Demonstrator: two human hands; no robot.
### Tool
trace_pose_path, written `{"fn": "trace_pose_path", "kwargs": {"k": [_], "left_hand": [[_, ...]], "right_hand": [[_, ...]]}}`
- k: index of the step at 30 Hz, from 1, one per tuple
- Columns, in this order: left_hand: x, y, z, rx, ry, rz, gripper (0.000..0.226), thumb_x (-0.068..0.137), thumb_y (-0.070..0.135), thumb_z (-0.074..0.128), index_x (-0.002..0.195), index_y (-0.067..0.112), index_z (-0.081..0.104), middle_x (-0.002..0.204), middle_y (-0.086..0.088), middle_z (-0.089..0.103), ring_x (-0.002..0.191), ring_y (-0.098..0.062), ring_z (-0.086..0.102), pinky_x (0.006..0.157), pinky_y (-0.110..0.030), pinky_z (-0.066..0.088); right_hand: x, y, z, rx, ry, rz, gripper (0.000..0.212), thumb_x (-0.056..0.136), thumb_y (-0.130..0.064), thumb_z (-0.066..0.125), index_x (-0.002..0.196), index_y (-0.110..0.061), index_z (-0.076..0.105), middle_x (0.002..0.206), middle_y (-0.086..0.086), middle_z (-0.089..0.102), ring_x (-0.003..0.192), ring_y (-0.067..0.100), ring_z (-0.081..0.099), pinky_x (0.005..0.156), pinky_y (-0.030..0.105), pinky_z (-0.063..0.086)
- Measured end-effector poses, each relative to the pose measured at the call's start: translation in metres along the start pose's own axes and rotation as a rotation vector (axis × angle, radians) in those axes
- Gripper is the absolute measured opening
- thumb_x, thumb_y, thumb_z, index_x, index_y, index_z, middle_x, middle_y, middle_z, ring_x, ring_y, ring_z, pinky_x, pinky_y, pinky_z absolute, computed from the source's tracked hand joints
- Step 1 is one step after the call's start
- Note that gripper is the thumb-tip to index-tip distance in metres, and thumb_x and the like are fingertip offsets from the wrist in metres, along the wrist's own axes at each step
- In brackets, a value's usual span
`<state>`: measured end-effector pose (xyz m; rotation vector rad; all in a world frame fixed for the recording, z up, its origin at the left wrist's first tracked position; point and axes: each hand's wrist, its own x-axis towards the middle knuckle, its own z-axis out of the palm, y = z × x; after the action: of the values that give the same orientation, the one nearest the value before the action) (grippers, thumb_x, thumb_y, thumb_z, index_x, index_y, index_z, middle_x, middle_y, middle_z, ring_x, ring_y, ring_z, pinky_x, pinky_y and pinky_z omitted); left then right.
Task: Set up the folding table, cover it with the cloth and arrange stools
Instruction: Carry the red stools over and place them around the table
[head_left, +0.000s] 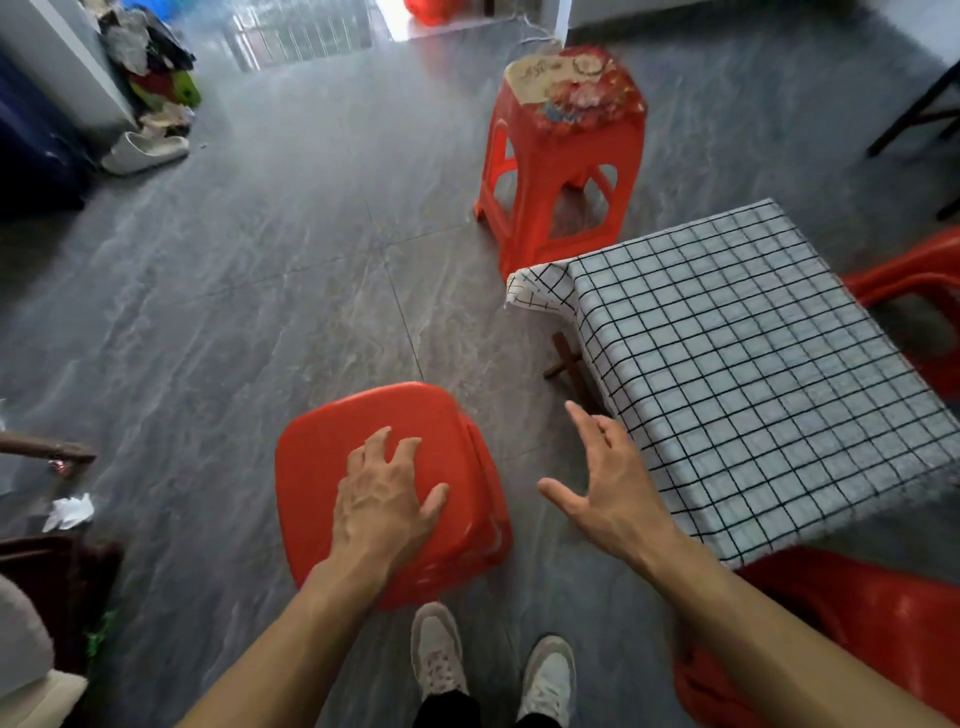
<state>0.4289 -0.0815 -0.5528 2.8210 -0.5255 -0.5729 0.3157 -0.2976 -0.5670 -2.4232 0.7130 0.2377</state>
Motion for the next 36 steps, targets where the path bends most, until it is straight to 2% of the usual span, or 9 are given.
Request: {"fn": "trace_pose_path", "kwargs": {"k": [6, 13, 17, 22, 27, 33, 36], "left_hand": [[-0.036, 0.083, -0.034, 0.001, -0.065, 0.153, 0.062, 0.085, 0.053, 0.059, 0.140, 0.027, 0.043, 0.153, -0.007, 0.029, 0.136, -0.029, 0.031, 0.109, -0.043, 0.037], [-0.092, 0.171, -0.074, -0.037, -0.156, 0.396, 0.060, 0.085, 0.050, 0.062, 0.137, 0.027, 0.047, 0.151, -0.005, 0.032, 0.135, -0.028, 0.032, 0.110, -0.040, 0.034], [-0.132, 0.220, -0.087, -0.085, -0.231, 0.519, 0.059, 0.085, 0.049, 0.062, 0.137, 0.026, 0.047, 0.149, -0.004, 0.034, 0.133, -0.028, 0.033, 0.109, -0.040, 0.035], [-0.186, 0.268, -0.100, -0.032, -0.288, 0.748, 0.060, 0.087, 0.049, 0.059, 0.139, 0.024, 0.044, 0.146, -0.004, 0.036, 0.132, -0.026, 0.033, 0.107, -0.040, 0.035], [-0.234, 0.318, -0.101, 0.020, -0.274, 0.924, 0.057, 0.086, 0.048, 0.060, 0.137, 0.023, 0.047, 0.146, -0.005, 0.038, 0.133, -0.026, 0.034, 0.107, -0.040, 0.034], [-0.308, 0.355, -0.079, 0.148, -0.295, 1.037, 0.058, 0.085, 0.049, 0.060, 0.134, 0.022, 0.048, 0.142, -0.002, 0.041, 0.129, -0.026, 0.037, 0.104, -0.040, 0.039], [-0.342, 0.365, -0.064, 0.158, -0.272, 1.149, 0.053, 0.085, 0.044, 0.063, 0.131, 0.020, 0.052, 0.140, -0.004, 0.045, 0.126, -0.027, 0.042, 0.104, -0.040, 0.039]], "right_hand": [[-0.075, 0.015, -0.068, -0.011, 0.040, 0.077, 0.093, 0.083, -0.059, 0.063, 0.155, -0.035, 0.010, 0.157, 0.007, 0.023, 0.144, 0.024, 0.023, 0.116, 0.043, 0.031], [-0.195, 0.028, -0.160, 0.036, 0.191, 0.306, 0.086, 0.081, -0.059, 0.063, 0.152, -0.031, 0.023, 0.151, 0.006, 0.029, 0.139, 0.025, 0.030, 0.112, 0.043, 0.035], [-0.266, 0.037, -0.193, 0.048, 0.306, 0.459, 0.081, 0.083, -0.053, 0.063, 0.152, -0.027, 0.027, 0.151, 0.007, 0.029, 0.140, 0.026, 0.028, 0.117, 0.038, 0.026], [-0.341, 0.046, -0.211, 0.088, 0.438, 0.633, 0.081, 0.083, -0.052, 0.066, 0.151, -0.024, 0.030, 0.151, 0.010, 0.031, 0.140, 0.027, 0.029, 0.118, 0.036, 0.022], [-0.412, 0.062, -0.219, 0.183, 0.612, 0.748, 0.081, 0.083, -0.051, 0.067, 0.151, -0.023, 0.031, 0.151, 0.014, 0.032, 0.141, 0.029, 0.028, 0.118, 0.036, 0.021], [-0.504, 0.094, -0.205, 0.315, 0.688, 0.836, 0.081, 0.084, -0.048, 0.067, 0.151, -0.024, 0.029, 0.152, 0.013, 0.031, 0.141, 0.029, 0.028, 0.117, 0.041, 0.025], [-0.541, 0.116, -0.192, 0.359, 0.696, 0.865, 0.081, 0.083, -0.052, 0.065, 0.151, -0.024, 0.029, 0.151, 0.013, 0.033, 0.141, 0.029, 0.029, 0.115, 0.045, 0.029]]}}
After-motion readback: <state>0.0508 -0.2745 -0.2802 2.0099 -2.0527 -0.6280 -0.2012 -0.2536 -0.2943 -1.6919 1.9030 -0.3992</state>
